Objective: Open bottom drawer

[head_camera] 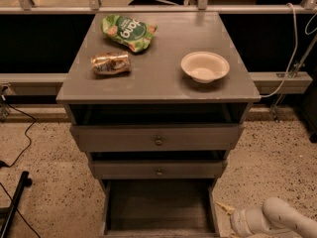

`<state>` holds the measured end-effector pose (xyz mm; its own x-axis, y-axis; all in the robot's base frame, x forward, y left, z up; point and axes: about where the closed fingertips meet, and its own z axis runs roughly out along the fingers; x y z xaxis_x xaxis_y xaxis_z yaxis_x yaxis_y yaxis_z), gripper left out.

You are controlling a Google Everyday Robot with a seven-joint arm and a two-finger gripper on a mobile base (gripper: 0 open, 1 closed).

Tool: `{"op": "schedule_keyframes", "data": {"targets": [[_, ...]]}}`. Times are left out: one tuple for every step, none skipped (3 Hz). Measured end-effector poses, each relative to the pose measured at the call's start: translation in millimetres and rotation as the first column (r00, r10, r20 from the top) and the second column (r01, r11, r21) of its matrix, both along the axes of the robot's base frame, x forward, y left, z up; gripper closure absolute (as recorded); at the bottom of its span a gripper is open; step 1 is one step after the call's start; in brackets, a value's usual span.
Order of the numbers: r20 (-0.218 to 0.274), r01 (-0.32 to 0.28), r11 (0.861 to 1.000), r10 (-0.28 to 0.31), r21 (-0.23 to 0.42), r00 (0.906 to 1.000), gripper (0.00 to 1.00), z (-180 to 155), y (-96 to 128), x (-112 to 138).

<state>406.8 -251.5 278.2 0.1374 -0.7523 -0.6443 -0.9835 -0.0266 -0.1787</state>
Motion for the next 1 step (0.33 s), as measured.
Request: {"op": "schedule_keyframes", "data": {"targets": [[0.0,0.0,1.0,0.0,0.0,1.0,0.0,0.0,0.0,0.0]]}}
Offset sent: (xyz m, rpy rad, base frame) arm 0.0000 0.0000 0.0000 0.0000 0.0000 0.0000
